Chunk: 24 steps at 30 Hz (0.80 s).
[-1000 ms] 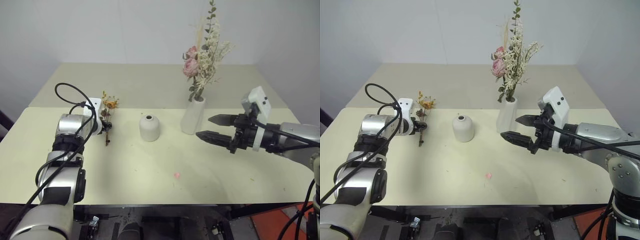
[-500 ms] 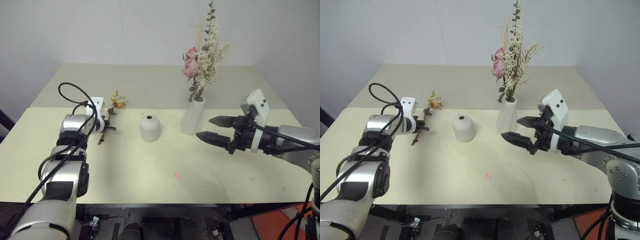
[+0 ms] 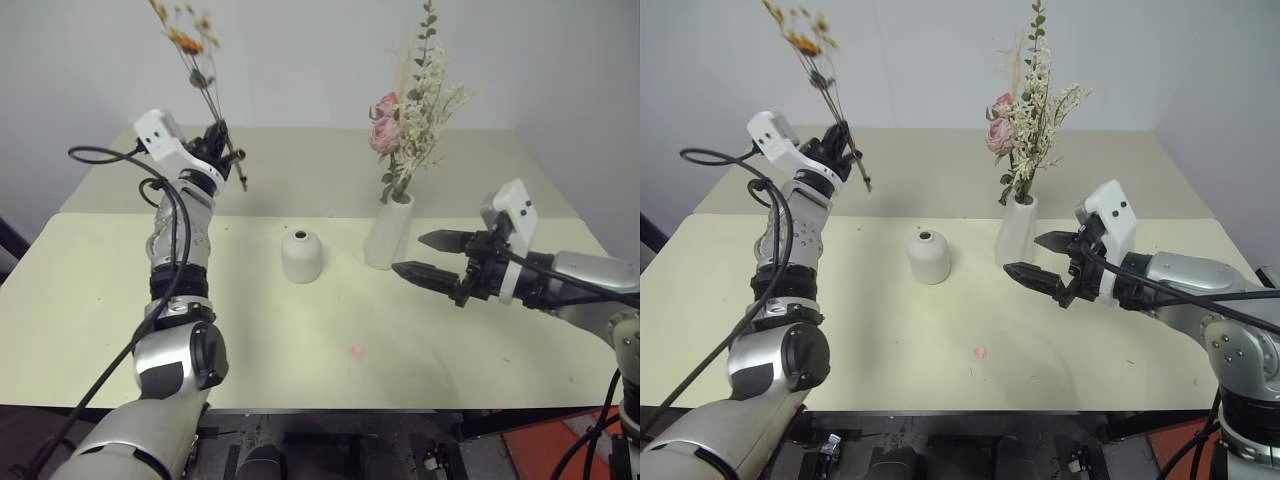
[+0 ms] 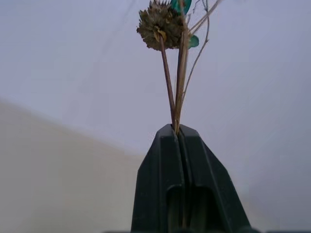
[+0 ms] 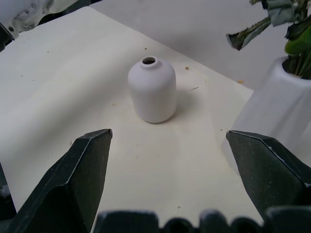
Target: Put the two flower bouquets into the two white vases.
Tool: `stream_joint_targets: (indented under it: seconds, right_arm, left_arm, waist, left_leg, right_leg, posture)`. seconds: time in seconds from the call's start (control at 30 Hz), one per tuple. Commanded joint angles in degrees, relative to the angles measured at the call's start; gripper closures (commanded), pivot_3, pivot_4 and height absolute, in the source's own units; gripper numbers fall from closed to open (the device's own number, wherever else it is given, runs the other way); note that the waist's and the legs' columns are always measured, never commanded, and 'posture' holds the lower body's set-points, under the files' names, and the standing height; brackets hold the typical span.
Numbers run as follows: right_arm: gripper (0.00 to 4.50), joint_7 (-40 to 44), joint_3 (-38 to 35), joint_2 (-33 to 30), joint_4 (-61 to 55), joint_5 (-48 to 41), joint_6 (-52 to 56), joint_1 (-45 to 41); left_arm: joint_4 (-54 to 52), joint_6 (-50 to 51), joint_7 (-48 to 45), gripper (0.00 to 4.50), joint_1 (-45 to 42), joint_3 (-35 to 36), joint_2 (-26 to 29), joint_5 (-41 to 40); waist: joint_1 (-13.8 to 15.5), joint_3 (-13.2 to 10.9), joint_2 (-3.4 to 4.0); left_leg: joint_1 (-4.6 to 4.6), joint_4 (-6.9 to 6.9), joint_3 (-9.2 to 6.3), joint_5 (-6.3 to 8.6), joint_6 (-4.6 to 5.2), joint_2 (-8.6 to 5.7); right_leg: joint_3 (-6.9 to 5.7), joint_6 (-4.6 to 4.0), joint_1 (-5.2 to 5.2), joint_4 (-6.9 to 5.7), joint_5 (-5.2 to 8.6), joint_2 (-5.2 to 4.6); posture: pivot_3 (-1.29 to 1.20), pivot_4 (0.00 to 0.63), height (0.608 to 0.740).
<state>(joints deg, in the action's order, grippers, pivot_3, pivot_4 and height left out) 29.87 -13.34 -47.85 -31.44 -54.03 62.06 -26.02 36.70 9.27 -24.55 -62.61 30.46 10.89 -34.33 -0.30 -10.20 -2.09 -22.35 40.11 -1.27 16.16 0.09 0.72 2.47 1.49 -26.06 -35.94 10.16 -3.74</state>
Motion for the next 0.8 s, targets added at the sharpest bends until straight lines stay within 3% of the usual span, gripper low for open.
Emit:
stream_joint_targets:
  seconds: [0.03, 0.13, 0.23, 0.63, 0.8]
  right_arm:
    - [0.00, -1.96, -2.37, 0.65, -3.49, -0.12, -1.83, 1.02]
    - [0.00, -4.40, -3.58, 1.80, -5.39, -0.68, -1.82, 2.75]
    - [0.00, -6.74, -5.07, 3.00, -7.17, -1.66, -1.68, 4.56]
    - [0.00, -12.25, -7.46, 3.45, -9.87, -4.03, -1.75, 8.53]
    - [0.00, -13.23, -7.11, 3.49, -9.94, -4.27, -1.87, 8.75]
  left_arm:
    - [-5.85, 4.77, -7.34, 4.47, -0.09, 0.88, -1.40, -9.03]
    - [-8.04, 13.08, -13.58, 4.47, 2.76, -0.94, -1.45, -13.83]
    - [-8.06, 14.44, -16.35, 4.47, 4.57, -2.75, -1.37, -13.66]
    - [2.92, 11.44, -16.59, 4.47, 1.56, -3.31, -1.19, -11.28]
    - [3.41, 9.15, -19.73, 4.47, 3.73, -7.68, -1.65, -6.32]
  waist:
    - [-0.08, 0.00, 0.00]
    - [-0.41, 0.02, 0.00]
    - [-0.59, 0.02, 0.00]
    - [-0.53, 0.02, -0.01]
    - [-0.47, 0.02, -0.01]
  left_leg:
    - [0.00, 0.01, 0.00, 0.00, 0.00, -0.01]
    - [0.06, 0.02, -0.01, 0.00, 0.01, -0.01]
    - [0.12, 0.04, -0.02, 0.00, 0.01, -0.01]
    - [0.26, 0.12, -0.07, 0.00, 0.02, 0.00]
    - [0.43, 0.12, -0.12, 0.01, 0.03, 0.01]
  right_leg:
    - [0.01, 0.00, 0.00, -0.01, 0.00, 0.00]
    - [0.00, 0.00, 0.07, -0.01, 0.00, 0.02]
    - [0.01, 0.01, 0.12, -0.03, 0.01, 0.03]
    - [0.00, 0.01, 0.36, 0.07, 0.01, 0.08]
    - [-0.06, 0.01, 0.63, 0.15, 0.01, 0.09]
  posture:
    - [0.00, 0.150, 0.740]
    - [0.00, 0.150, 0.740]
    - [0.00, 0.150, 0.740]
    - [0.00, 0.150, 0.740]
    - [0.00, 0.150, 0.740]
